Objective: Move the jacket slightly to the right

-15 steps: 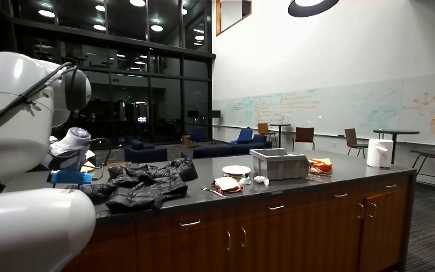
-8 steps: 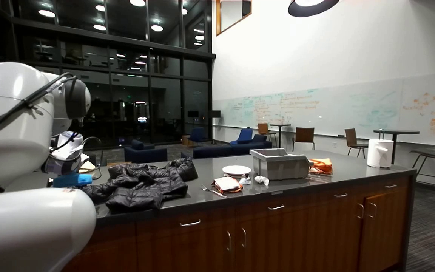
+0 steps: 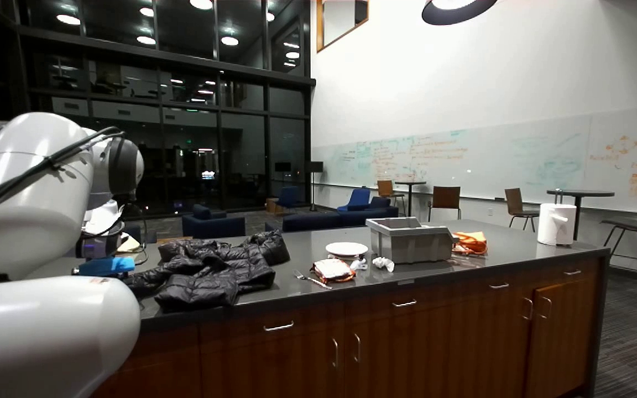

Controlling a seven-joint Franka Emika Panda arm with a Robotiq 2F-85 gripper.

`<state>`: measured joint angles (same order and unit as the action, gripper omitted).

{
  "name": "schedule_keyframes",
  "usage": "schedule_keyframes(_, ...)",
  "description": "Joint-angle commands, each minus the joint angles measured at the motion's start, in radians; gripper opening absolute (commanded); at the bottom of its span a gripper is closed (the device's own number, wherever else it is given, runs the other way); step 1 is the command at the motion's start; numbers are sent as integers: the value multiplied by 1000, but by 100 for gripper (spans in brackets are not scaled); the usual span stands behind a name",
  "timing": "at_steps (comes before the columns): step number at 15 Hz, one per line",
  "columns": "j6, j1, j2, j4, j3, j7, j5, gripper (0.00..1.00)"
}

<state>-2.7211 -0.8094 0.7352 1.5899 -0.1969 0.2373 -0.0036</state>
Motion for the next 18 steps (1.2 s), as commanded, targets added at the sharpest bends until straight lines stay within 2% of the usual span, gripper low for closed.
schedule_keyframes(1, 55, 29, 54, -80, -35, -42, -51, 75)
schedule_keyframes(2, 55, 30, 64, -90, -38, -49, -55, 74)
schedule_keyframes(4, 63, 36, 76, -108, -47, -50, -54, 61)
schedule_keyframes(9, 69, 43, 82, -124, -57, -59, -52, 19)
schedule_keyframes(12, 69, 48, 83, -129, -65, -59, -47, 1)
schedule_keyframes(18, 11, 114, 55, -121, -136, -26, -14, 1)
